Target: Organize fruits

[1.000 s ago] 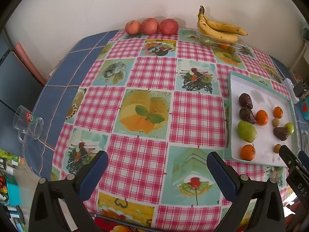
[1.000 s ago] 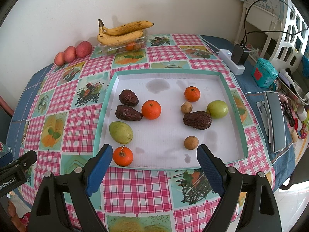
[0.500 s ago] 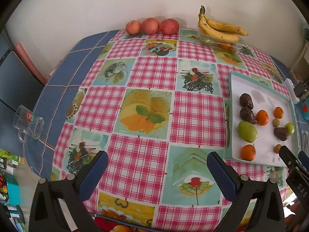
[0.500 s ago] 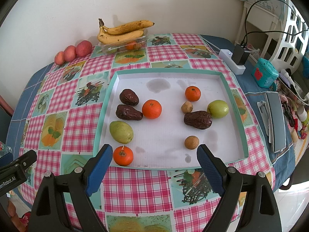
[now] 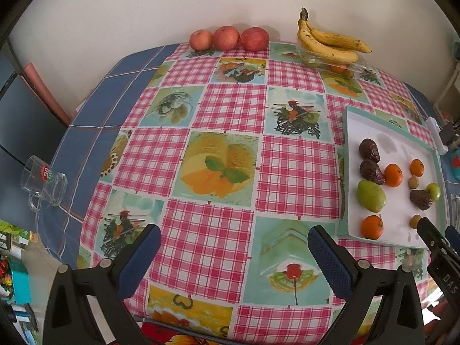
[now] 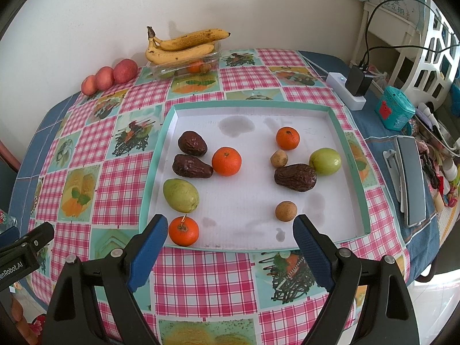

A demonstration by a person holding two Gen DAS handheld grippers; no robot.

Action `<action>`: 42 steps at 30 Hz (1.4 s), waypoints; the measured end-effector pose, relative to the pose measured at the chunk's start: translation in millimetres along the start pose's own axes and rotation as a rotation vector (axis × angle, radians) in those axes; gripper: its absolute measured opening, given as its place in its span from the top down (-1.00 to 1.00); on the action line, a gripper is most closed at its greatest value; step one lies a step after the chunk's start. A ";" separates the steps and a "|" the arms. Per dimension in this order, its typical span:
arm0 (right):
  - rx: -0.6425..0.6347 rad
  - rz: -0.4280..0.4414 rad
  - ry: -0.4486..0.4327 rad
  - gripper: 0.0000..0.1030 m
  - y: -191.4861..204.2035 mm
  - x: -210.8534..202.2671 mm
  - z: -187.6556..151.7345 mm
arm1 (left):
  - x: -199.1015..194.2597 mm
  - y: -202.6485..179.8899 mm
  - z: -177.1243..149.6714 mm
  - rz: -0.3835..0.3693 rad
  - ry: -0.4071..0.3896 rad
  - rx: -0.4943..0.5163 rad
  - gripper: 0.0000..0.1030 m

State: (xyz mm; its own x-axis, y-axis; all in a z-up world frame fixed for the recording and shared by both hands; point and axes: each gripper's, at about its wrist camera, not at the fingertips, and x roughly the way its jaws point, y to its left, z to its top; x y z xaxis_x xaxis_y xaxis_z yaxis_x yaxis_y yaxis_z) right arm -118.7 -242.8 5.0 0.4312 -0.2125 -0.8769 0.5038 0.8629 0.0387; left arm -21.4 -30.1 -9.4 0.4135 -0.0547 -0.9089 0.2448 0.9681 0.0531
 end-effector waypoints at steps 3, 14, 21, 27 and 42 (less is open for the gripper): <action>0.000 0.000 0.001 -0.73 0.2 -0.1 0.1 | 0.1 0.0 -0.1 0.003 0.002 -0.003 -1.00; 0.004 -0.007 0.010 -0.73 -1.9 2.4 0.6 | -0.7 -1.8 -0.5 -0.002 -0.002 0.002 -1.00; 0.002 -0.007 0.010 -0.73 -1.9 2.4 1.0 | -0.4 -1.3 -0.2 0.007 0.001 -0.006 -1.00; 0.002 -0.006 0.011 -0.73 -1.9 2.6 1.2 | -0.4 -2.3 -0.5 0.012 0.002 -0.006 -1.00; 0.000 -0.006 0.012 -0.73 -2.2 2.2 0.5 | -0.9 -2.6 -1.4 0.021 0.003 -0.002 -1.00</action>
State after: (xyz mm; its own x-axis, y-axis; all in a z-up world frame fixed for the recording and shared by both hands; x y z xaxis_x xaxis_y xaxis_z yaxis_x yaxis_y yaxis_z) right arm -118.4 -245.4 3.3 0.4191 -0.2124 -0.8827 0.5068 0.8614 0.0333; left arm -23.6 -32.3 -9.3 0.4163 -0.0334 -0.9086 0.2343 0.9695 0.0717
